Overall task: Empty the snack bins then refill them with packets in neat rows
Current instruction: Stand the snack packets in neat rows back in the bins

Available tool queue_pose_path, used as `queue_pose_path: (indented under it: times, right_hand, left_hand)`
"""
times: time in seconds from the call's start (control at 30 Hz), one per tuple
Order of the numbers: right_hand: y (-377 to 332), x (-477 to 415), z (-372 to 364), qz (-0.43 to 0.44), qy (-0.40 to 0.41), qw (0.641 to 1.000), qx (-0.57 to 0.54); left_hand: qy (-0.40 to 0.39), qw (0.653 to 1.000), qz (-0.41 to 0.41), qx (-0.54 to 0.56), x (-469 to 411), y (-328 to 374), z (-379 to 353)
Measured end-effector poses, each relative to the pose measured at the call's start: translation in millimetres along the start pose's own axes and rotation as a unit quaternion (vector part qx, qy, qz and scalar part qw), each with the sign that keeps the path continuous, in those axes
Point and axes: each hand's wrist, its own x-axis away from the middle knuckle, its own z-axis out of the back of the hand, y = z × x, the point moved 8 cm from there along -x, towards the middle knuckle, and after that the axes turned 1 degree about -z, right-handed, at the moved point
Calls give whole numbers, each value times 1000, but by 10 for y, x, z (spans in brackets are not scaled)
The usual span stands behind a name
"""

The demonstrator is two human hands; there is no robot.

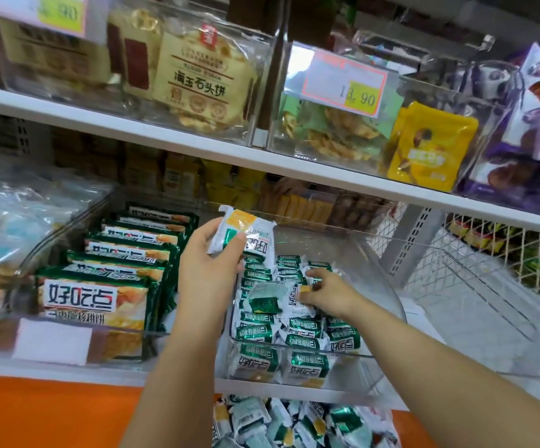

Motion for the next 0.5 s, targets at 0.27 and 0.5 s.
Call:
queue_pose_path:
  times: [0.27, 0.5]
  right_hand:
    - [39, -54, 8, -10, -6, 999, -36]
    - [-62, 35, 55, -2, -9, 1000, -17]
  left_hand:
    - [7, 1000, -10, 0, 40, 24, -95]
    - [-17, 1000, -8, -12, 58, 40, -201]
